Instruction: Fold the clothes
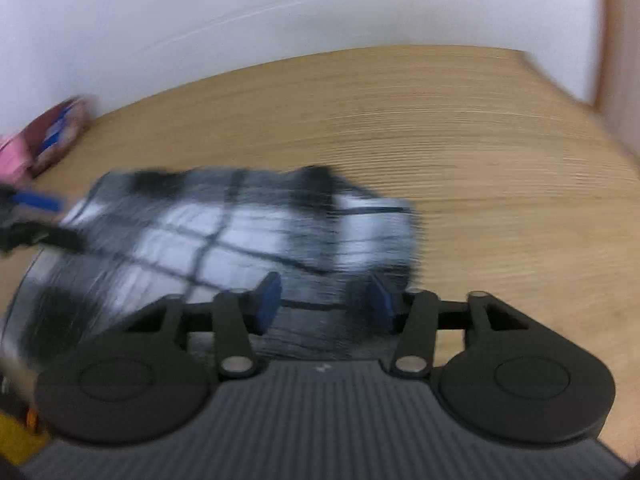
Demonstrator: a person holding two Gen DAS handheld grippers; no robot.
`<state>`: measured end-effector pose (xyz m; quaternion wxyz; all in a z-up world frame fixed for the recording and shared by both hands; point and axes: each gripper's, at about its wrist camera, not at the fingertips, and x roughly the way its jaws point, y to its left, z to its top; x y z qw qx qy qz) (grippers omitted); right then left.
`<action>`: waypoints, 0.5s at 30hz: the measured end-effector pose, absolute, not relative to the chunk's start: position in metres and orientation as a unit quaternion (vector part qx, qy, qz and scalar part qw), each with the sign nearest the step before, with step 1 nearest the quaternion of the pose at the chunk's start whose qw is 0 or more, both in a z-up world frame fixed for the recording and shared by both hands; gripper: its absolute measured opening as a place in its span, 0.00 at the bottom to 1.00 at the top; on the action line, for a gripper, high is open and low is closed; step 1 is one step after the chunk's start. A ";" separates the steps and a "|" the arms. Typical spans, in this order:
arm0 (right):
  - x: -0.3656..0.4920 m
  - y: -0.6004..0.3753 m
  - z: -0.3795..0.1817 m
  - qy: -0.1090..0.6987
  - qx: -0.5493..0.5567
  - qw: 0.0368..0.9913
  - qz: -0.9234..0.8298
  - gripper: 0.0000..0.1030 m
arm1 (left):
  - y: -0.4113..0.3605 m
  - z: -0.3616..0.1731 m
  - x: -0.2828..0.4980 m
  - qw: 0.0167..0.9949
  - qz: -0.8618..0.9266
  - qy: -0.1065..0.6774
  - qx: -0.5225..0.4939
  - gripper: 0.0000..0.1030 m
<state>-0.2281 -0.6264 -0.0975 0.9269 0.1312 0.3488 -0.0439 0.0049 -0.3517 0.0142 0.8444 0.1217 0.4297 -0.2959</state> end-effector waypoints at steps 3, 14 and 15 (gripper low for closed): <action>-0.261 -0.631 -0.092 0.330 0.258 0.899 -0.128 0.55 | -0.342 0.025 0.025 0.831 -0.350 0.416 0.119 0.96; -0.368 -0.593 -0.116 0.270 0.493 0.798 -0.219 0.70 | -0.504 0.012 0.107 0.652 -0.567 0.437 0.250 0.96; -0.373 -0.589 -0.119 0.270 0.499 0.794 -0.221 0.70 | -0.520 0.005 0.109 0.639 -0.572 0.443 0.263 0.96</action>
